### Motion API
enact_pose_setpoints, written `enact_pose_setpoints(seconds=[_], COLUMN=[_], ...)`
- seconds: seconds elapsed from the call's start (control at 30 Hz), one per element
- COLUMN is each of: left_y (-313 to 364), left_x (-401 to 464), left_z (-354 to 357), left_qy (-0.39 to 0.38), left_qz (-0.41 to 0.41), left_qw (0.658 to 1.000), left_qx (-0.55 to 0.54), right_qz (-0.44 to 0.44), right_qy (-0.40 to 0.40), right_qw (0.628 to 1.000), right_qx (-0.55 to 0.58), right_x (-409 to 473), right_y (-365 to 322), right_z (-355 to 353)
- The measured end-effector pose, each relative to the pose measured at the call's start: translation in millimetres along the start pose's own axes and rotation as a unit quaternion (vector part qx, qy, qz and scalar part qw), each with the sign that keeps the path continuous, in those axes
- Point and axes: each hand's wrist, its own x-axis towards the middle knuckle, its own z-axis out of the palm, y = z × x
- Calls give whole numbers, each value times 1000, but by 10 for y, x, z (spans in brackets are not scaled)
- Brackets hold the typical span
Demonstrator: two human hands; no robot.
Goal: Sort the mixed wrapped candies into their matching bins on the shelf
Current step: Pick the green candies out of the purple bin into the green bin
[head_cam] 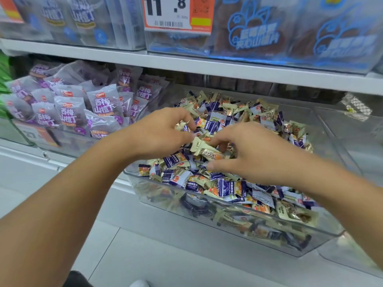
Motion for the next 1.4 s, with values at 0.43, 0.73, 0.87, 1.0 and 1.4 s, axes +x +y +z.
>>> enact_pose_setpoints(seconds=[0.43,0.73,0.87,1.0,1.4], left_y=[-3,-101,-246,-202,4], left_x=[-1,15,86,72,297], left_z=[108,77,64,95,341], left_qy=[46,159,130,103,122], left_qz=[-11,8,3,29,88], left_qw=[972,986,989,993,973], left_qx=[-230,58,64,41,176], right_qz=[44,-11,-32,18,186], right_qy=[110,70,41,84,130], right_qw=[905,994,997,992,830], right_qx=[409,85,-60,95,509], right_x=[219,348,368,336,54], right_y=[-102,-115,-137,10,350], right_z=[-141,54,181,32,-243])
